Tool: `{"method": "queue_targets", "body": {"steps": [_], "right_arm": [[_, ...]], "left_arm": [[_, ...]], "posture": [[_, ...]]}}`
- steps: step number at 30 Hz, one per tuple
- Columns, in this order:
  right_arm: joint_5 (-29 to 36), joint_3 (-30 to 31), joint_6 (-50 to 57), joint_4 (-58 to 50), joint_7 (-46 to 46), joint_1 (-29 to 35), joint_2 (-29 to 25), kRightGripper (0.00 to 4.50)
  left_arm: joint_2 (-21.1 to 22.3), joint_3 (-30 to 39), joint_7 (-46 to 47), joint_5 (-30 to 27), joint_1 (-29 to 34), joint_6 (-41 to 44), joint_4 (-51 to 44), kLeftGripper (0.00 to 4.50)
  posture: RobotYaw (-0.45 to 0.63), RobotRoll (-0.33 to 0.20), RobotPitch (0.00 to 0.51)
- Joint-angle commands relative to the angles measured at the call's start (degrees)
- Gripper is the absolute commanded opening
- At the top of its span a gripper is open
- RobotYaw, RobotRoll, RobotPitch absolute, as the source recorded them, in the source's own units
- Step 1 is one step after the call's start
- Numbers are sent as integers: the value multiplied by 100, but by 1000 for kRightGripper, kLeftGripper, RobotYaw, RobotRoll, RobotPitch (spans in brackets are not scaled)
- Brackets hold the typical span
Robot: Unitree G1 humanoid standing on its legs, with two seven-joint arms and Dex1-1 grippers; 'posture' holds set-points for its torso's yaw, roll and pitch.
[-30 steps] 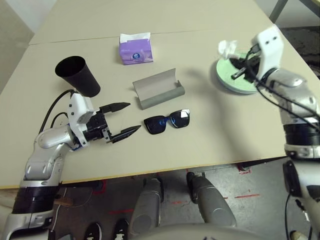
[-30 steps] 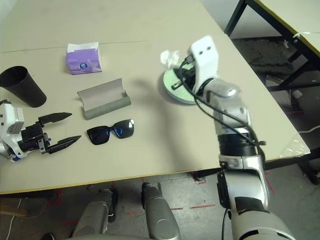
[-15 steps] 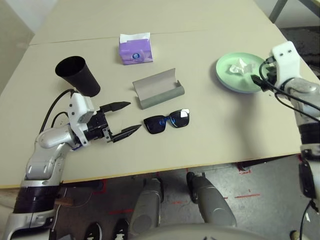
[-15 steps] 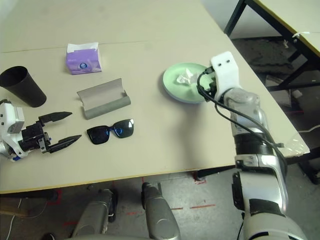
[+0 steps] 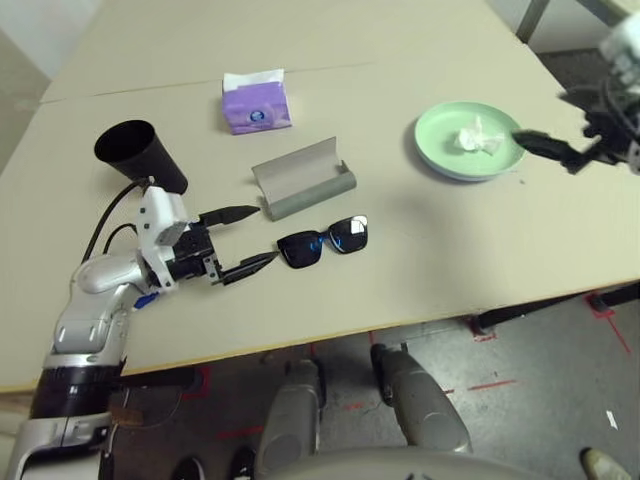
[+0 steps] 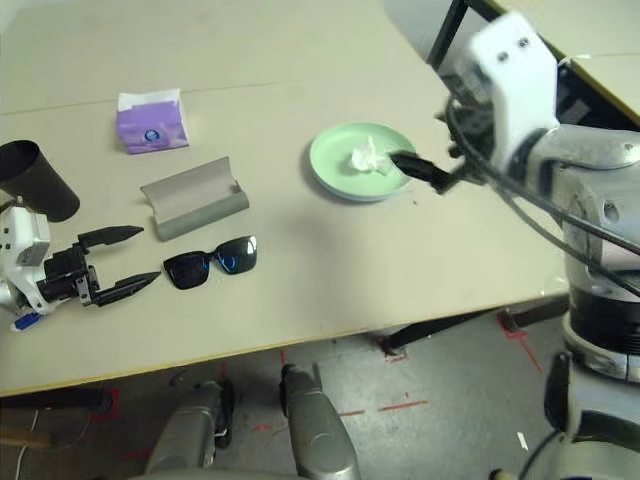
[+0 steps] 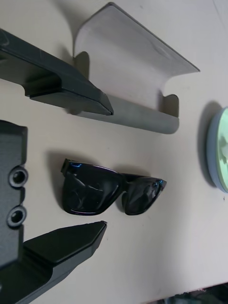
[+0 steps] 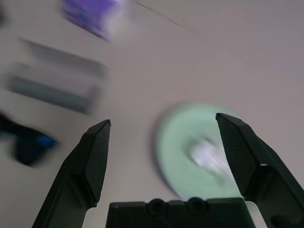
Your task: Organize and tidy the items on the table.
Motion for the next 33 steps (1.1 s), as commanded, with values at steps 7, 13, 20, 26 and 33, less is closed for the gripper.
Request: {"method": "queue_targets", "body": {"steps": [7,13,20,26,33], "right_arm": [[-552,3282,-842,-217,737,-1065,-109,4486],[-915,4516,-1339,-136,1645,-1612,99,4486],[-1382,4929,-1544,555,1671,-1645,946,4486],[-1631,5013,-1637,1112,1568,-1492,1631,4486],[-1867,5154,-1910,1536,1643,-1361,2087,4486]], "left_arm": [[325,324,-116,18,304,-146,196,4500],[596,521,-294,-94,487,-73,100,4500],[866,697,-656,-307,895,57,-237,4500],[967,883,-765,-532,1202,280,-512,4500],[1011,1171,-761,-522,1391,217,-470,4500]], "posture": [[-190,0,220],[-185,0,222],[-141,0,224],[-134,0,228],[-107,0,224]]}}
